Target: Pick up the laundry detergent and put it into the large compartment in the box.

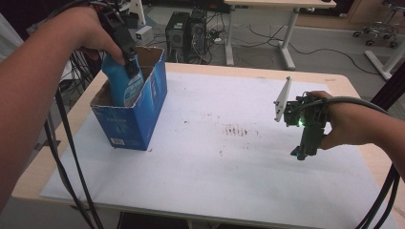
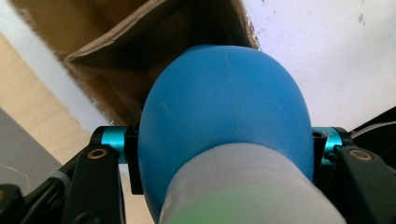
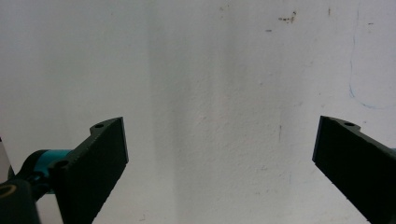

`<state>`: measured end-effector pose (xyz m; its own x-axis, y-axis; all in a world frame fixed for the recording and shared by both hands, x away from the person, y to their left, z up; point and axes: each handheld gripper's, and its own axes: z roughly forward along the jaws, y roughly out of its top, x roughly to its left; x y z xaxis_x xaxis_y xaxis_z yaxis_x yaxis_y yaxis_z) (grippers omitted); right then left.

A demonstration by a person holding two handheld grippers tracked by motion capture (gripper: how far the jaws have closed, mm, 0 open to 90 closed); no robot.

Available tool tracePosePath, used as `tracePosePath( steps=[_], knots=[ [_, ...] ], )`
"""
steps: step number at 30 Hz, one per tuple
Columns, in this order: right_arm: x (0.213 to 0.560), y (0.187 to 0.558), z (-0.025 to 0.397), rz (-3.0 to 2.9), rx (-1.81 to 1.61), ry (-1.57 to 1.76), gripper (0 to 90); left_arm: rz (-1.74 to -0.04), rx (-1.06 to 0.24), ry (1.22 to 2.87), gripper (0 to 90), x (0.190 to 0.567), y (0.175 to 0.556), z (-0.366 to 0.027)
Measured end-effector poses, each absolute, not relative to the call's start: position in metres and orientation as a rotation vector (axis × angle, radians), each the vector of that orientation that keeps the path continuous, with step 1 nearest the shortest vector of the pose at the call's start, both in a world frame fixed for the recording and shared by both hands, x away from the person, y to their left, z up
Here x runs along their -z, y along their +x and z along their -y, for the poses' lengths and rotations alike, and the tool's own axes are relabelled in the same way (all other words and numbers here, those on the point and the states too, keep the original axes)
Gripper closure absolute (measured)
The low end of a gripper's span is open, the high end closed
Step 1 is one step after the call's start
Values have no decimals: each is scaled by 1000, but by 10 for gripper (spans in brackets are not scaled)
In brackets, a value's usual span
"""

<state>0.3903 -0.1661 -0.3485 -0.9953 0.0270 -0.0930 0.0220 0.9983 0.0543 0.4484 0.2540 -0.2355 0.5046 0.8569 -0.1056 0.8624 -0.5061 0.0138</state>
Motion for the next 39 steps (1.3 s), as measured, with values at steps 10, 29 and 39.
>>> tracePosePath(
  steps=[10,29,39],
  knots=[
    [349,391,165,-3050,-75,38,23,-1345,113,2792,391,262,446,-253],
    [352,391,159,-3052,-62,18,23,-1108,112,2897,389,294,440,-252],
    [353,391,158,-3053,-62,23,23,-1064,124,2914,388,297,439,-255]
  ],
)
